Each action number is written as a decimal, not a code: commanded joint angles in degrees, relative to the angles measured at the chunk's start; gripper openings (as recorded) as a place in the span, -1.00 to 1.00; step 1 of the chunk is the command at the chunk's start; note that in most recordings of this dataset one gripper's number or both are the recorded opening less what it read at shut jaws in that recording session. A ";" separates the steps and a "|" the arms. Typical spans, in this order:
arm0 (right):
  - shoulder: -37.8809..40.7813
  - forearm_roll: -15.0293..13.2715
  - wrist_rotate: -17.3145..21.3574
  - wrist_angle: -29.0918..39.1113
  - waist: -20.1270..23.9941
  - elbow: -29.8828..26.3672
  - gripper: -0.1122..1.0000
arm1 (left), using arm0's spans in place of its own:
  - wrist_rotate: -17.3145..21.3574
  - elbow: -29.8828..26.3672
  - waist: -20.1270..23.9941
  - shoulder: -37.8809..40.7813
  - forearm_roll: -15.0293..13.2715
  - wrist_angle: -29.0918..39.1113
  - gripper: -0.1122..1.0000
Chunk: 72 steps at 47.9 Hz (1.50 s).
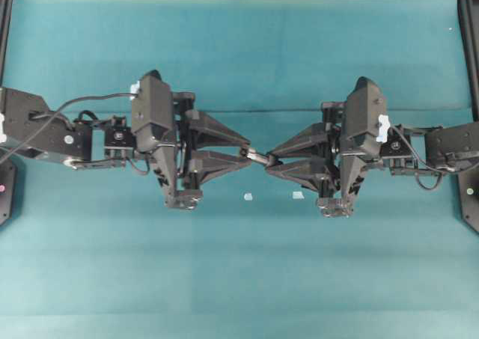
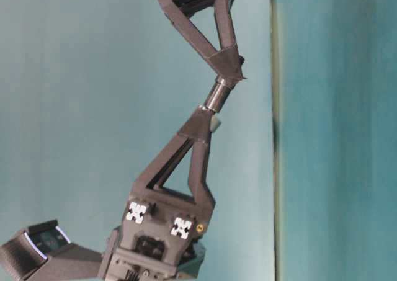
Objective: Insert the washer onto the shaft with both hands.
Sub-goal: 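Push the washer with the left gripper onto the shaft's threaded end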
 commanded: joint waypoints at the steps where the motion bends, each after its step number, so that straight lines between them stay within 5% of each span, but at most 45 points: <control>1: -0.18 0.09 0.53 -0.79 -0.18 -1.32 -0.79 | -0.09 -1.23 0.00 0.00 0.09 -0.62 -0.17; 72: 0.35 0.00 0.18 1.85 -1.05 -2.37 -0.79 | 0.26 -3.52 -3.34 2.55 0.00 4.48 -0.17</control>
